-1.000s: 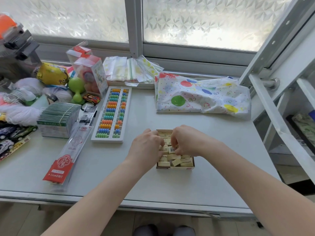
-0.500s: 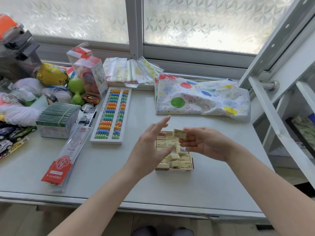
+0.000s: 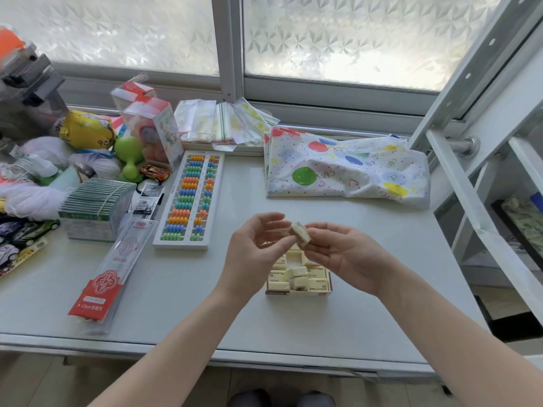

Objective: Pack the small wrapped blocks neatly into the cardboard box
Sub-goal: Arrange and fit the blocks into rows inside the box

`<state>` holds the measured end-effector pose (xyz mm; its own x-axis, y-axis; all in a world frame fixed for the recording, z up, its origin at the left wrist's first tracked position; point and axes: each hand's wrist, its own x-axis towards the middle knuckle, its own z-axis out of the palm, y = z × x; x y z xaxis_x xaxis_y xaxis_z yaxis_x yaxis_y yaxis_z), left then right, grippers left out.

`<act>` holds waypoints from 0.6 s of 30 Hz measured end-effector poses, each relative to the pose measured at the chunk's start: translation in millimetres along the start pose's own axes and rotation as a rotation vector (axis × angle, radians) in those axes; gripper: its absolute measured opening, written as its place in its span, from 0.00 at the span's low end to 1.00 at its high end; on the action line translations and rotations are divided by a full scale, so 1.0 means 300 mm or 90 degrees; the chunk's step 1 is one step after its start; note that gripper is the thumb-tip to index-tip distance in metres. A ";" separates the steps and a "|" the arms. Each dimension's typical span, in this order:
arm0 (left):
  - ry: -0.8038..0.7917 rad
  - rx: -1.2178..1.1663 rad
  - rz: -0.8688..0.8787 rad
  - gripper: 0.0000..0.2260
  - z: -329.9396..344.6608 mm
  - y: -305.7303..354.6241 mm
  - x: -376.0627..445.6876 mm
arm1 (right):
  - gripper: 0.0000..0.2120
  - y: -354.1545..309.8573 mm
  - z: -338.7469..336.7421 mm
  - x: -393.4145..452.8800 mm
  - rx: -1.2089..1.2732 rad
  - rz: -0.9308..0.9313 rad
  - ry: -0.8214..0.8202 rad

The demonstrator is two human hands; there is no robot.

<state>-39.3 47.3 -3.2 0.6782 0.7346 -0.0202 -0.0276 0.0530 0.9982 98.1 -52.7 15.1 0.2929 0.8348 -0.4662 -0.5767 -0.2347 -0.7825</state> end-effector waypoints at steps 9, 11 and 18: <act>-0.068 0.078 0.012 0.18 0.012 -0.009 -0.034 | 0.06 0.085 0.054 -0.043 0.104 -0.055 0.078; -0.090 0.132 0.019 0.18 -0.009 -0.010 -0.024 | 0.04 0.076 0.045 -0.053 0.053 -0.044 0.073; -0.215 0.053 -0.151 0.12 -0.037 0.022 0.028 | 0.17 -0.004 0.019 -0.068 -0.778 -0.395 0.066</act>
<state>-41.7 61.4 2.4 0.8620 0.4442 -0.2443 0.2081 0.1292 0.9695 88.4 -66.4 27.8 0.3404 0.9346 0.1033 0.6843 -0.1708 -0.7089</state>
